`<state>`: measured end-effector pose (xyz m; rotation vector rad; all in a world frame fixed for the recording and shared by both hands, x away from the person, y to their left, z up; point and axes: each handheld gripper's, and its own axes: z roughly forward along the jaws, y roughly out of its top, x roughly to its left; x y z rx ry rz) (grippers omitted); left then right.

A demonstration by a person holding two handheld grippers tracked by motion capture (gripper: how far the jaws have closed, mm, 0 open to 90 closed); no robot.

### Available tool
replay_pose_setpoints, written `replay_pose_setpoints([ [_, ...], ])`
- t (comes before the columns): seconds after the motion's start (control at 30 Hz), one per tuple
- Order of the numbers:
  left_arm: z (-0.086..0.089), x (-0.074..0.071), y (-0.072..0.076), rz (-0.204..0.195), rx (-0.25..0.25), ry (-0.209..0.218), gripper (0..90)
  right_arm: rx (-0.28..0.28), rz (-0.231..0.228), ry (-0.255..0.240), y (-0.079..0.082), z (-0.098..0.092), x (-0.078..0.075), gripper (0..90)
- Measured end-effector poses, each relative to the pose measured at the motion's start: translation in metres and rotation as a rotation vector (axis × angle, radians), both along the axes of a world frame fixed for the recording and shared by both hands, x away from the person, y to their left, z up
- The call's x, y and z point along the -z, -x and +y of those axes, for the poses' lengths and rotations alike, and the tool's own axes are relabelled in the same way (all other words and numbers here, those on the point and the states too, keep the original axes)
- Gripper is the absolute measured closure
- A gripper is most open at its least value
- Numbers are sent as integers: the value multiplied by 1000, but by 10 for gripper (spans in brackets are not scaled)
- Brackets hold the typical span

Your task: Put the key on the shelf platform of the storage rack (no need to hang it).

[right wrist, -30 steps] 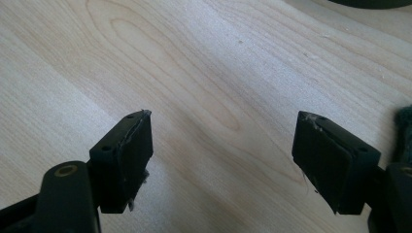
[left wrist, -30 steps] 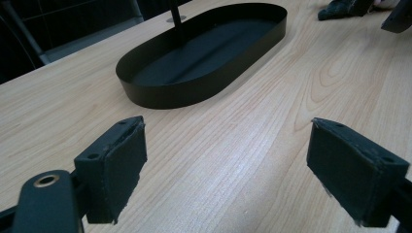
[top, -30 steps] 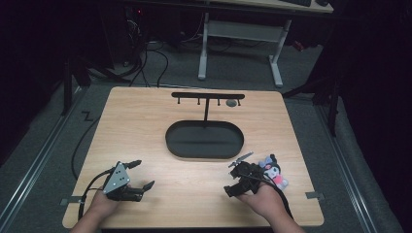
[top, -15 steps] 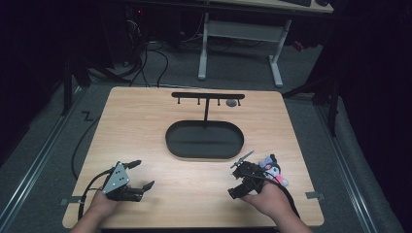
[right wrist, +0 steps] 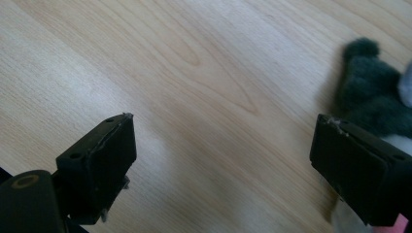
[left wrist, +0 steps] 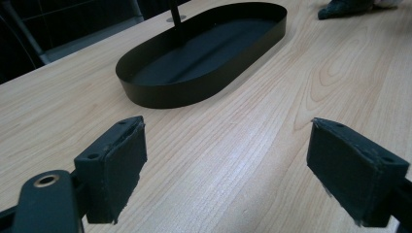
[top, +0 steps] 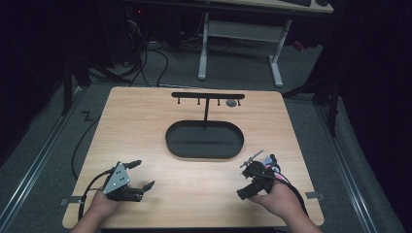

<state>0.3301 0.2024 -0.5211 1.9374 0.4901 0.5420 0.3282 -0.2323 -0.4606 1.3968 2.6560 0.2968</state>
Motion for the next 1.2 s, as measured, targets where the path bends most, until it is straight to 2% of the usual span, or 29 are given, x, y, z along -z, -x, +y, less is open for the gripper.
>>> replay_pose_setpoints([
  [0.5,0,0,0,-1,-5,3,154,58,-44,27,-1,-37,-20,98],
  [0.53,0,0,0,0,-4,2,154,84,-40,27,-1,-39,-22,98],
  [0.57,0,0,0,0,-5,3,154,87,-43,33,-1,-43,-22,100],
  [0.67,0,0,0,1,-6,2,154,88,-48,37,-4,-52,-22,102],
  [0.73,0,0,0,-2,-6,1,154,101,-61,58,-5,-59,-21,118],
  [0.87,0,0,0,1,-6,-3,154,98,-82,55,-7,-65,-21,144],
  [1.1,0,0,0,1,-6,-2,154,114,-62,60,-12,-74,-13,149],
  [1.13,0,0,0,2,-7,0,154,133,-62,54,-14,-77,-11,159],
  [1.2,0,0,0,0,-5,2,154,135,-54,44,-16,-80,-9,179],
])
